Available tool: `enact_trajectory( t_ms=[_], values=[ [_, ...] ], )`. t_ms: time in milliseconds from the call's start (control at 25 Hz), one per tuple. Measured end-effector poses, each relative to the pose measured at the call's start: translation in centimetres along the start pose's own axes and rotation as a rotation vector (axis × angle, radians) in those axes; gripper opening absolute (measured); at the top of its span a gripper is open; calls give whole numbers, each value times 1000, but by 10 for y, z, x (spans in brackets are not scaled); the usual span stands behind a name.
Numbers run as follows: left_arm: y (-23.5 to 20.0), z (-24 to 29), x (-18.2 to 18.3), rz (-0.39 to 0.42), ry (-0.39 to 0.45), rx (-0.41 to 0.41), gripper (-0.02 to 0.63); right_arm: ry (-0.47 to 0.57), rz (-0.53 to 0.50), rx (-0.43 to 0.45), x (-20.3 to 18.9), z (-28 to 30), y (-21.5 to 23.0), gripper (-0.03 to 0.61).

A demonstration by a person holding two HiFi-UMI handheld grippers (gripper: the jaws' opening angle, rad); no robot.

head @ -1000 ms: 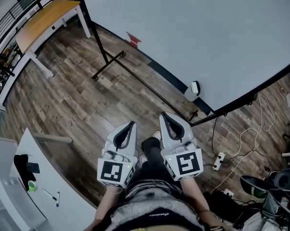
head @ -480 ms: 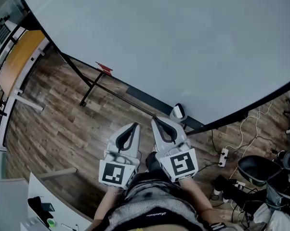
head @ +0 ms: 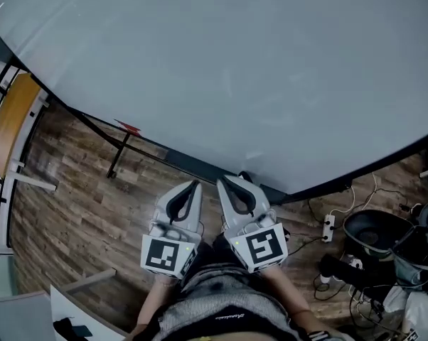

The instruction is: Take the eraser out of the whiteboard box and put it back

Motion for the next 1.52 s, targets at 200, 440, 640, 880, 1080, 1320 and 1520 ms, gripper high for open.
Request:
enact_trajectory(
  t_ms=[200, 440, 640, 880, 1080, 1320, 1520],
  values=[
    [1, 26, 2, 9, -6, -126, 2, -3, 26, -126, -2, -10, 13, 2],
    [2, 62, 5, 26, -19, -309, 2, 5, 48, -311, -3, -20, 31, 2],
    [-5, 74, 11, 38, -23, -451, 2, 30, 64, -466, -1, -25, 28, 0],
    [-23, 81, 15, 39, -29, -569, 2, 23, 59, -588, 2, -21, 16, 1],
    [-40, 78, 13, 24, -31, -620, 2, 16, 87, -654, 0, -17, 11, 2],
    [-65, 57, 8, 36, -2, -674, 2, 22, 119, -739, -6, -16, -13, 2],
    [-71, 56, 6, -2, -28, -723, 2, 12, 138, -784, -9, -11, -20, 2]
  ],
)
Point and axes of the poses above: the fingertips, and each gripper's own axes: z forward along the fingers, y to its right, x out of its top, the point moved 10 cm from there along -z, backward along the fingers, and after that the axes turned 11 degrees about -x, right-handed, at the moved point
